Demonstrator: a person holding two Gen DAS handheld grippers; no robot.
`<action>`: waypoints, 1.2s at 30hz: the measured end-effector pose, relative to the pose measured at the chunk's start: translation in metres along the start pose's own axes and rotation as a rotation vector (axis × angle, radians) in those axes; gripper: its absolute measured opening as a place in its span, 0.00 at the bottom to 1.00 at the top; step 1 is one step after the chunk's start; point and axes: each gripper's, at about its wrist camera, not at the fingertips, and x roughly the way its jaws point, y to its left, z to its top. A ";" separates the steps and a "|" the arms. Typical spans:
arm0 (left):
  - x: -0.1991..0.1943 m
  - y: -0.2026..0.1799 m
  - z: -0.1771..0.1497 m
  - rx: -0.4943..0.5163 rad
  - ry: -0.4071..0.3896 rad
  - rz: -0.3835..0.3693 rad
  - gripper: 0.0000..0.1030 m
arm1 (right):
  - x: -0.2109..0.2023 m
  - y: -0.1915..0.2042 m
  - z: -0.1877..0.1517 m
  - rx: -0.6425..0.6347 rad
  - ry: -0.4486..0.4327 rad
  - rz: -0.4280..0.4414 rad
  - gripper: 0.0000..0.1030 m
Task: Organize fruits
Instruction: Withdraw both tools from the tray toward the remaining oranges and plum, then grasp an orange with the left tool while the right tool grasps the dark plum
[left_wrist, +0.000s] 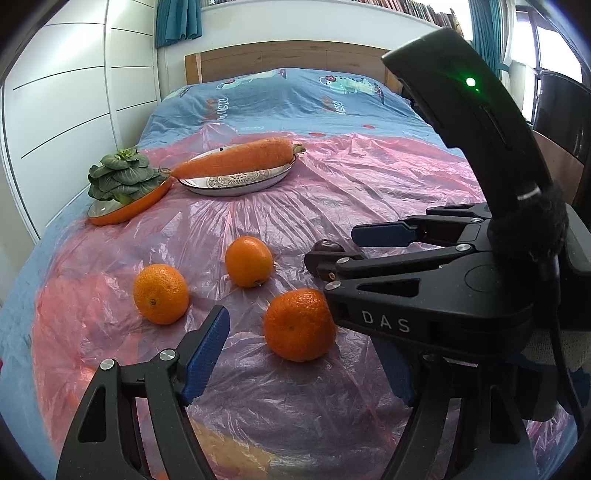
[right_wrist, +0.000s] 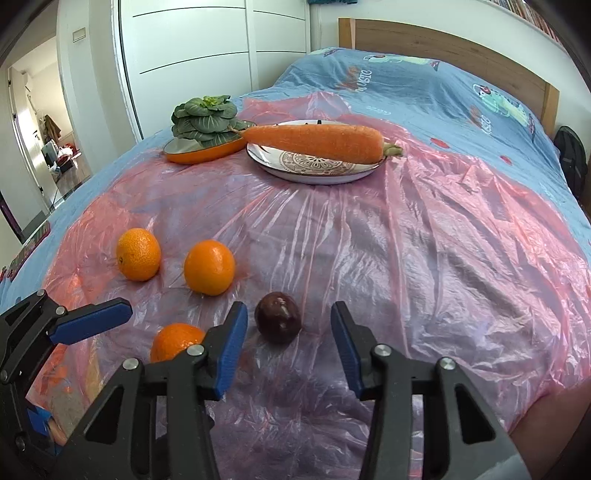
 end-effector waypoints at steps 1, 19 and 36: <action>0.003 0.002 0.000 -0.008 0.007 -0.005 0.70 | 0.002 0.000 0.000 -0.006 0.007 0.005 0.25; 0.033 0.020 -0.007 -0.116 0.105 -0.124 0.43 | 0.016 0.005 -0.008 -0.051 0.006 0.013 0.00; 0.030 0.028 -0.009 -0.150 0.079 -0.149 0.37 | 0.015 -0.007 -0.014 0.001 -0.042 0.081 0.00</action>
